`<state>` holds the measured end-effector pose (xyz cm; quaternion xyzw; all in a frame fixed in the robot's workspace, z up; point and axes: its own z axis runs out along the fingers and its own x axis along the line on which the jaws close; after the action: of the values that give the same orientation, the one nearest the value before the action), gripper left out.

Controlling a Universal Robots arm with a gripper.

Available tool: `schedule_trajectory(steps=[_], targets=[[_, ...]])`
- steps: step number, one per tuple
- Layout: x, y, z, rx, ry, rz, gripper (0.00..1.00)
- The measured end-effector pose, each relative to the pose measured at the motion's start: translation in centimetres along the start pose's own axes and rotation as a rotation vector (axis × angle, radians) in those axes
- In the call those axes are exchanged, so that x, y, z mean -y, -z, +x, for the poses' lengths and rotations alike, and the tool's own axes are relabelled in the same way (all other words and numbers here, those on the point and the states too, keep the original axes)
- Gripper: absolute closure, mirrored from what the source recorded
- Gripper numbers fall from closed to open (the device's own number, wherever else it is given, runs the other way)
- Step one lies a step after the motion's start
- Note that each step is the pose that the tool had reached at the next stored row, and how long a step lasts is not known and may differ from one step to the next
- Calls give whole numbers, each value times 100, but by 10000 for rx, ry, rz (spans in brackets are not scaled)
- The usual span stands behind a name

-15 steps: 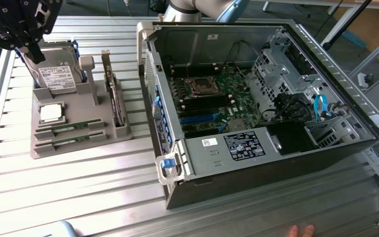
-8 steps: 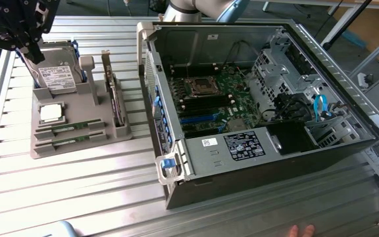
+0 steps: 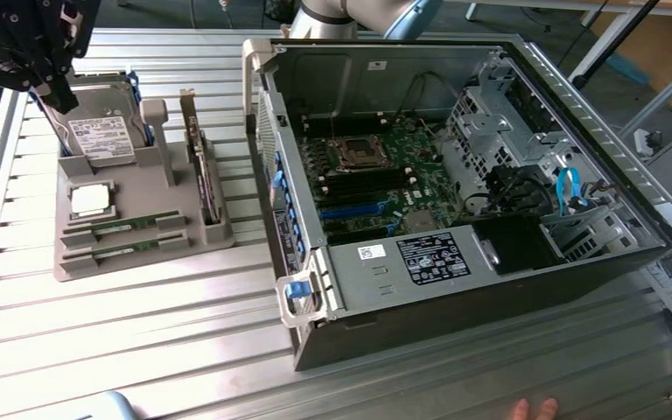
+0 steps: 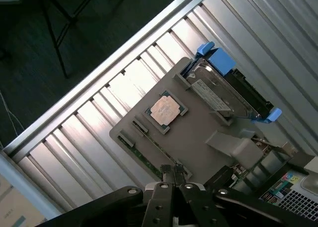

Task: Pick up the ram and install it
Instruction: 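Pick up the ram and move it above insertion slot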

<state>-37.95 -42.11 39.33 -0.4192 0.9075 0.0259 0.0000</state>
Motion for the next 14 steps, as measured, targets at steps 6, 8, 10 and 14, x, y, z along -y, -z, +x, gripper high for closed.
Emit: schedule_trajectory(steps=[6,8,10,14], targets=[[0,0,0,-42,785,-24,89],[0,0,0,-56,1031,-32,89],[0,0,0,-69,1267,-39,89],[0,0,0,-97,1752,-55,89]])
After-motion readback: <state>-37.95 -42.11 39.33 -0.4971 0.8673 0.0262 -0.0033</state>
